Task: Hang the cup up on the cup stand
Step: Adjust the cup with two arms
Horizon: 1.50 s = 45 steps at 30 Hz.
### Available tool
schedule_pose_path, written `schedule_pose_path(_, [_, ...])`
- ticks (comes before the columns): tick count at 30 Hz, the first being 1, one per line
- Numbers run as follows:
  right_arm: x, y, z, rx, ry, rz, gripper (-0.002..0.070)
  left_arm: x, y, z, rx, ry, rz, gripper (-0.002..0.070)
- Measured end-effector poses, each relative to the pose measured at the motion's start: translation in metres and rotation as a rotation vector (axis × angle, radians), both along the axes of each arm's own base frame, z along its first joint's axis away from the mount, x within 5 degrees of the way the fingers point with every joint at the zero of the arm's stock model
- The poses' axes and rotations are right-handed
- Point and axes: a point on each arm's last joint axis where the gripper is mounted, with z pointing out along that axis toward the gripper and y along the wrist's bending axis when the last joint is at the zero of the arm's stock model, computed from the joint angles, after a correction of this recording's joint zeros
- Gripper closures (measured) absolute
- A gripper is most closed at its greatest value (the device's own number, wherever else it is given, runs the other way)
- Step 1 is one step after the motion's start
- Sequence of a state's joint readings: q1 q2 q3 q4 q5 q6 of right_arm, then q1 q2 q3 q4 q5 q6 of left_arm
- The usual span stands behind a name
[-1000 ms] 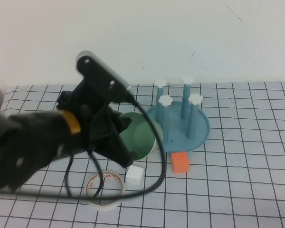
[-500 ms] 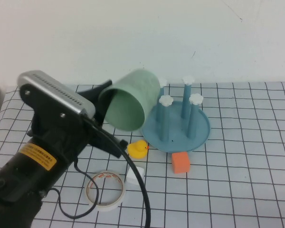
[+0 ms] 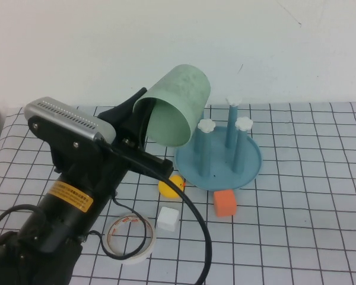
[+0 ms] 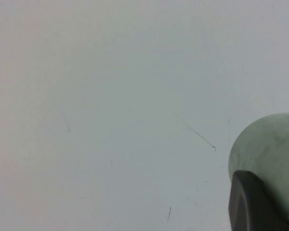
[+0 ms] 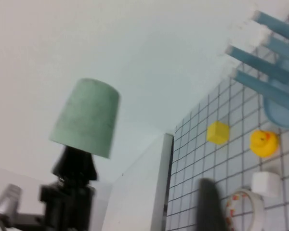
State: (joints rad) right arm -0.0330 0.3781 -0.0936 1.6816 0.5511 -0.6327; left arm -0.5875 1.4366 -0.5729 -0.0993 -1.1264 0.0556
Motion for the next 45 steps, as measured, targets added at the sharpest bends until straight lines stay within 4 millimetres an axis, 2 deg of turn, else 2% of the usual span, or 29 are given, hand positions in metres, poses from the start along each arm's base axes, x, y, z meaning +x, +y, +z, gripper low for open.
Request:
schedule_pose_path(2, [0.017, 0.001, 0.020, -0.014, 0.011, 0.024, 0.0211, 0.001, -0.001, -0.002, -0.017, 0.017, -0.007, 0.0666])
schedule_pose_path(4, [0.037, 0.003, 0.034, -0.005, 0.053, 0.065, 0.0106, 0.001, -0.001, -0.003, -0.027, 0.024, -0.011, 0.0666])
schedule_pose_path(5, [0.049, 0.005, 0.040, 0.004, 0.073, 0.098, 0.0079, 0.001, -0.001, -0.003, -0.029, 0.025, -0.012, 0.0666])
schedule_pose_path(8, [0.085, 0.014, 0.055, 0.057, 0.133, 0.242, 0.0044, 0.001, -0.001, -0.002, -0.033, 0.023, -0.012, 0.0666])
schedule_pose_path(12, [0.132, 0.033, 0.058, 0.151, 0.212, 0.488, 0.0032, 0.001, -0.001, -0.002, -0.032, 0.022, -0.014, 0.0666])
schedule_pose_path(17, [0.190, 0.073, 0.053, 0.179, 0.272, 0.679, 0.0030, 0.001, -0.001, -0.003, -0.030, 0.022, -0.015, 0.0666])
schedule_pose_path(21, [0.221, 0.104, 0.050, 0.175, 0.283, 0.757, 0.0030, 0.001, -0.001, -0.003, -0.023, 0.018, -0.014, 0.0666])
schedule_pose_path(25, [0.239, 0.124, 0.056, 0.145, 0.261, 0.745, 0.0030, 0.001, -0.001, -0.003, 0.004, 0.003, -0.005, 0.0666])
schedule_pose_path(30, [0.249, 0.136, 0.075, 0.102, 0.193, 0.693, 0.0030, 0.001, -0.001, -0.002, 0.019, -0.006, 0.007, 0.0666])
schedule_pose_path(36, [0.253, 0.147, 0.087, 0.077, 0.157, 0.659, 0.0030, 0.001, -0.001, -0.002, 0.021, -0.015, 0.010, 0.0666])
schedule_pose_path(45, [0.251, 0.162, 0.088, 0.051, 0.160, 0.626, 0.0030, 0.002, 0.000, -0.002, 0.018, -0.017, 0.017, 0.0666])
